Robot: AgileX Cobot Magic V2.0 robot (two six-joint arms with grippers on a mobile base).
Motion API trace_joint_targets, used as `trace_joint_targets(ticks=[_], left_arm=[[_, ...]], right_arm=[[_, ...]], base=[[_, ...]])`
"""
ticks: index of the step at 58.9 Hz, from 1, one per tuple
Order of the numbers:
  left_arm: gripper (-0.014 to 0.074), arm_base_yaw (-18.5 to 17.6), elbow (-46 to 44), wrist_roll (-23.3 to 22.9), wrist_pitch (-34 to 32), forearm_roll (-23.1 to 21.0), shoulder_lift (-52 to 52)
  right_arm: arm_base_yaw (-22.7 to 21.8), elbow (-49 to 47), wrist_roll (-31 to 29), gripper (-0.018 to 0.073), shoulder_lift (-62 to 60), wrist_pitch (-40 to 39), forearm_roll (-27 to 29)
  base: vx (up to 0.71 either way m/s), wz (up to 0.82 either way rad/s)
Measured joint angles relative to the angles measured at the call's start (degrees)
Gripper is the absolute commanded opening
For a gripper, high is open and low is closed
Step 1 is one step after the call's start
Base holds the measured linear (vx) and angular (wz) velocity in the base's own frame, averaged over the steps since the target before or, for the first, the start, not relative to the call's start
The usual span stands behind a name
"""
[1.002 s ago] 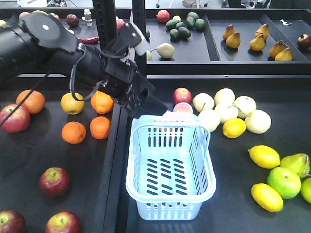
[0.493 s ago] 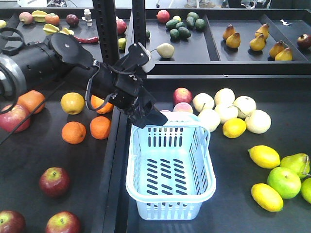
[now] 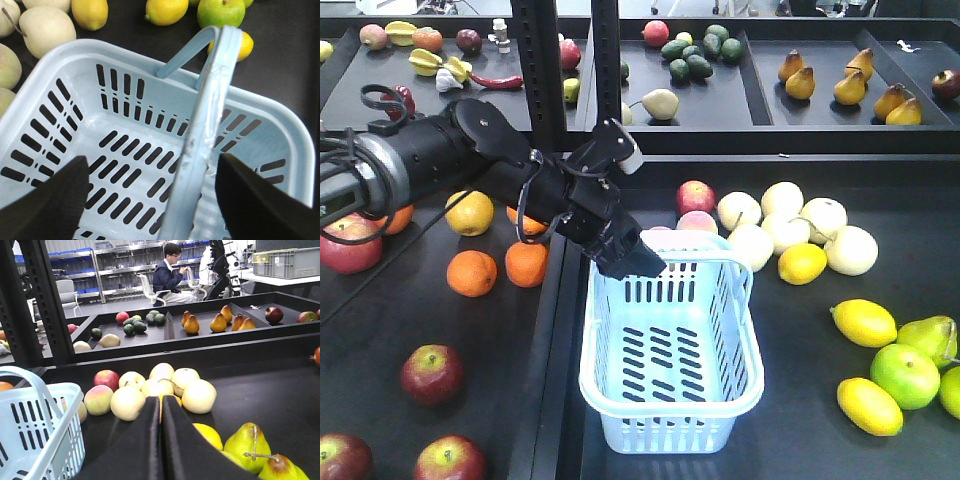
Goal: Pick three apples into basket with both arms
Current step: 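Reach the left gripper over the basket and close on its handle, then lift the basket by its handle with the left gripper toward the robot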
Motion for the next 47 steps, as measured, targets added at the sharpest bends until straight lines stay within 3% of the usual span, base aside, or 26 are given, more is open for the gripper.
trace_joint_targets(ticks=[19,26,40,47], left_arm=[[0.0471,0.00,0.00,0.13,-0.92,-0.27,1.55],[0.0351,0.00,0.00,0.13,-1.30,-0.38,1.55],[-0.0003,0.00,0.00,0.38,-0.24,-0.58,1.49],[-0.0008,-0.11,0.00,0.04,-0.21,-1.39,0.80]], right_arm=[[0.00,0.00,0.00,-0.0009,0.00,0.00,0.00],[0.00,0.00,0.00,-0.0009,0.00,0.00,0.00],[0.00,0.00,0.00,-0.0009,0.00,0.00,0.00],[0.00,0.00,0.00,-0.0009,0.00,0.00,0.00]], base=[[0.00,0.00],[0.00,0.00],[0.00,0.00],[0.00,0.00]])
